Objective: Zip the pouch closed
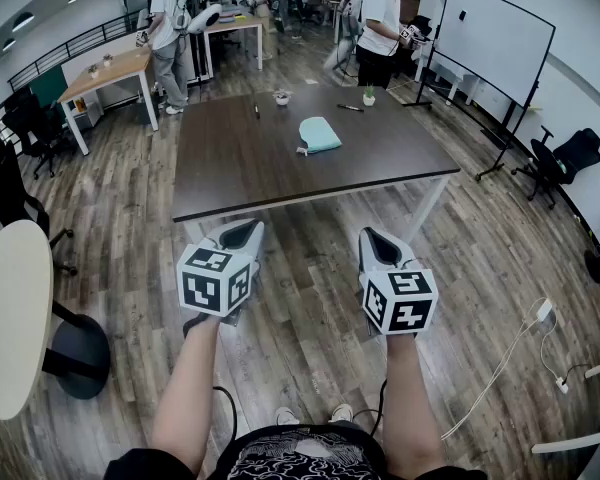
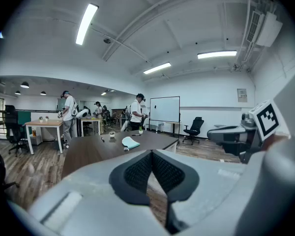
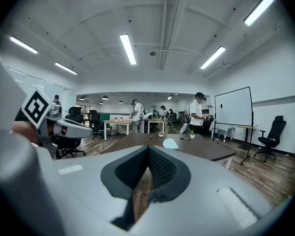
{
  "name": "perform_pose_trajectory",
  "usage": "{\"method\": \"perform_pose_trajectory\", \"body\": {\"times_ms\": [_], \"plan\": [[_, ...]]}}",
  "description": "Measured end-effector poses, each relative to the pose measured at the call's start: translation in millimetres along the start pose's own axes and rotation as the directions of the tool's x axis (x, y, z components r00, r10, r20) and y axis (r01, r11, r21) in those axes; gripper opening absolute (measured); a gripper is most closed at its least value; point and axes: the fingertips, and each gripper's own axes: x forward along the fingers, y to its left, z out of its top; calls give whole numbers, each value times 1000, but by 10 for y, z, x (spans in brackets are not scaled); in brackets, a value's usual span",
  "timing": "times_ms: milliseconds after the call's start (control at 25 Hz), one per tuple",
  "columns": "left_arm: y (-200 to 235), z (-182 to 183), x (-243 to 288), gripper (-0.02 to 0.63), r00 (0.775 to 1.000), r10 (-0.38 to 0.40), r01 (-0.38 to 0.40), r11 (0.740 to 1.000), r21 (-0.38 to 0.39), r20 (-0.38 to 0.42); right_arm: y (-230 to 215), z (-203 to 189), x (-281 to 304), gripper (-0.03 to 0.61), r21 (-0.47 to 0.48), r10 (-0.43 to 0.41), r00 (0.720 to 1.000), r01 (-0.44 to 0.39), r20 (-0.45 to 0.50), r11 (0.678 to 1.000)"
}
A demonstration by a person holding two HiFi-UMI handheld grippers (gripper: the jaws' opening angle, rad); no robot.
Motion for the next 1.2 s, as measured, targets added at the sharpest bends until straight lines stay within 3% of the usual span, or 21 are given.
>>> {"method": "perform_pose_trajectory", "body": {"times_ms": [480, 680, 960, 1200], "plan": [[179, -60, -62, 24, 1000, -8, 8, 1000, -7, -14, 137, -27, 18, 40, 21, -26, 1000, 27, -14, 999], [211, -96, 6, 61, 1000, -11, 11, 1000, -6, -22, 120, -59, 94, 89, 40, -10, 1000, 11, -15, 999], [240, -61, 224, 132, 1000, -7, 7, 998, -64, -7, -37, -109, 271, 158, 78, 22, 999, -20, -27, 997], [396, -13, 580, 168, 999, 46, -47, 998, -47, -21, -339, -80, 619, 218, 114, 41, 999, -40, -14, 993]]}}
